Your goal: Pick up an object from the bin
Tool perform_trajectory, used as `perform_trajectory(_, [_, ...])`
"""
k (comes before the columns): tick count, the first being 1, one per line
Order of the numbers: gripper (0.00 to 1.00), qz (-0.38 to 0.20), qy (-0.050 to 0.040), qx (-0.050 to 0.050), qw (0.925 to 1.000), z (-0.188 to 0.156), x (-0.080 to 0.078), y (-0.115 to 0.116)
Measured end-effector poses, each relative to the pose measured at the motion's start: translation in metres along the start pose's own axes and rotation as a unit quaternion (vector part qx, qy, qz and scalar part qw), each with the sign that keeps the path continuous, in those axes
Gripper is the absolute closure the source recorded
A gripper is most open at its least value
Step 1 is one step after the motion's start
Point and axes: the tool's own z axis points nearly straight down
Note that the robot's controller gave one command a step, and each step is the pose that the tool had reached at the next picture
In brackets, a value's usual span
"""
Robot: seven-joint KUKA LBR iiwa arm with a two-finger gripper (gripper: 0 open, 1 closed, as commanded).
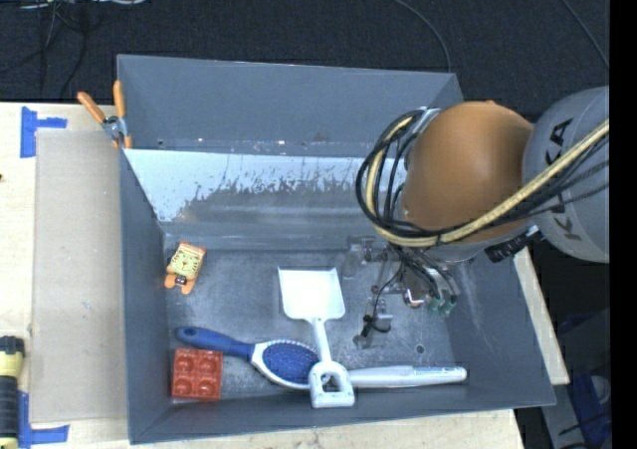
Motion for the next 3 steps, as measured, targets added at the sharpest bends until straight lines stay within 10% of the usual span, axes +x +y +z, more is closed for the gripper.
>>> perform_trajectory(2, [0.0, -0.046, -0.0038, 0.0, 0.9989, 0.055, 0.009, -0.028])
perform_trajectory(3, [0.0, -0.045, -0.0022, 0.001, 0.999, 0.064, 0.033, -0.086])
